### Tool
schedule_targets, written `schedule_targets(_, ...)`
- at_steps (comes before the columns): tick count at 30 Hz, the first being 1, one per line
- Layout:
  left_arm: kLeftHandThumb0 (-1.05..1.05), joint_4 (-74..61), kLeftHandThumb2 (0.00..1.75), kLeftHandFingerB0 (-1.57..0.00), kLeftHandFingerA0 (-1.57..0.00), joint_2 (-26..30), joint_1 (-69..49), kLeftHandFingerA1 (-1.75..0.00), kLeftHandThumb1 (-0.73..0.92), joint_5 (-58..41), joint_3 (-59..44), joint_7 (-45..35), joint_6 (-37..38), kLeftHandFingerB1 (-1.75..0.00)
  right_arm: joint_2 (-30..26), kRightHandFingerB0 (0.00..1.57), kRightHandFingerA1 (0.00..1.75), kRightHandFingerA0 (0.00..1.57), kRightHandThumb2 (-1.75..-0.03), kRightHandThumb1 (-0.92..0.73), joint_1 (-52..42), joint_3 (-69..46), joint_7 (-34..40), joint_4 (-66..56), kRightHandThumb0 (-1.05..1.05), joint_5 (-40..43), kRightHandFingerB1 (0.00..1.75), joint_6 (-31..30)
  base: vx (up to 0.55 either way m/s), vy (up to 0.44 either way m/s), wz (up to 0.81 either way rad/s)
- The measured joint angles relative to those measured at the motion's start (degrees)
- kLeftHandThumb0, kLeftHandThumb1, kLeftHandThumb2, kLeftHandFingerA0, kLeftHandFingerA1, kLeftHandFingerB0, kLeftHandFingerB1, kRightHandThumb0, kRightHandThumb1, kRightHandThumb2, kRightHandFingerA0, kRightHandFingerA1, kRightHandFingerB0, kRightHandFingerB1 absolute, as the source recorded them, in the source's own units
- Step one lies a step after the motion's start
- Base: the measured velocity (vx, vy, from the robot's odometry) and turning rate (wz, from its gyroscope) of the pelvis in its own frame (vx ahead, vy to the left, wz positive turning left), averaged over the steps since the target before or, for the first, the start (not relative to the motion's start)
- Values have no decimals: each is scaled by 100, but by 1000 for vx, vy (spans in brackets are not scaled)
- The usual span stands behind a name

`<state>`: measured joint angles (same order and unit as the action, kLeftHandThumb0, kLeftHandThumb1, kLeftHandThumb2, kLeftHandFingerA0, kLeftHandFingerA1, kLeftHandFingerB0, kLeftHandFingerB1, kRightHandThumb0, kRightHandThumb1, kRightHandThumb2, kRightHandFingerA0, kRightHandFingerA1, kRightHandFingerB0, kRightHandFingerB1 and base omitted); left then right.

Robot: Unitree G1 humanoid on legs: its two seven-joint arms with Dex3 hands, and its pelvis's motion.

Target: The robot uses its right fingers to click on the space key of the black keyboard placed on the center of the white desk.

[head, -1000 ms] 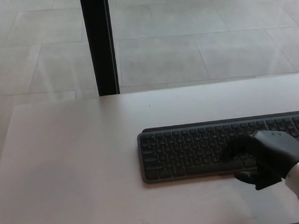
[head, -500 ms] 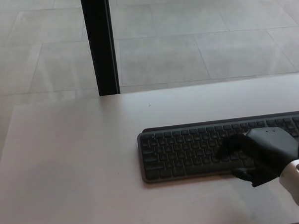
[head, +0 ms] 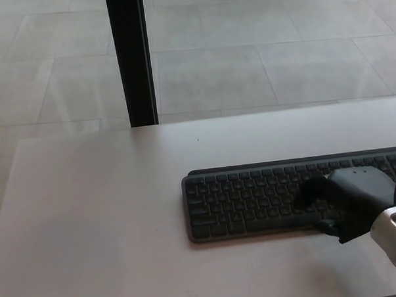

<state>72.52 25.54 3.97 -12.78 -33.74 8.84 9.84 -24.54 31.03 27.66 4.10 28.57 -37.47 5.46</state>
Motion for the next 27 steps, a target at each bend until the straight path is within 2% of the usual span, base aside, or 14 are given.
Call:
schedule_targets(3,-47,0,57,-79,-95,0,5,-87,57,-8,-6,1,0,-56,33,77,157,91,-62,-56,82,-52,66,51,-29,-47,58,12,0,0,0)
schedule_targets(4,-48,1,57,-73,-91,0,9,-79,57,-8,-4,2,0,-54,45,78,160,93,-62,-55,106,-64,93,71,-29,-63,58,20,0,0,0)
schedule_targets(5,-47,1,57,-75,-91,0,14,-76,56,-8,2,5,0,-55,59,76,157,91,-59,-55,124,-70,121,93,-28,-78,57,30,0,0,0)
schedule_targets(10,-47,1,57,-76,-95,0,19,-87,56,-12,2,6,1,-55,162,76,154,95,-63,-54,130,-72,194,115,-28,-146,58,75,0,0,0)
schedule_targets(14,-47,5,57,-74,-96,0,29,-88,56,-44,-30,7,1,-56,189,76,155,94,-66,-52,111,-69,203,75,-26,-193,60,113,0,0,0)
schedule_targets(15,-47,5,57,-76,-95,0,30,-81,56,-60,-40,7,1,-56,190,77,157,94,-66,-52,95,-67,212,70,-26,-207,60,134,0,0,0)
schedule_targets(18,-49,6,57,-79,-93,0,28,-84,57,-84,-31,7,1,-56,190,79,159,94,-66,-53,49,-39,237,69,-26,-267,58,190,0,0,0)
schedule_targets(21,-48,13,57,-76,-92,0,29,-78,56,-98,-25,7,2,-56,190,77,158,94,-65,-52,11,-33,256,73,-26,-307,61,226,0,0,0)
schedule_targets(23,-48,17,57,-76,-94,0,29,-84,56,-105,-24,7,2,-56,190,75,155,90,-63,-55,-1,-33,268,80,-28,-325,59,239,0,0,0)
schedule_targets(27,-47,17,57,-78,-94,0,34,-83,56,-121,-33,7,4,-57,194,76,151,87,-61,-57,-17,-36,255,121,-30,-334,56,217,0,0,0)
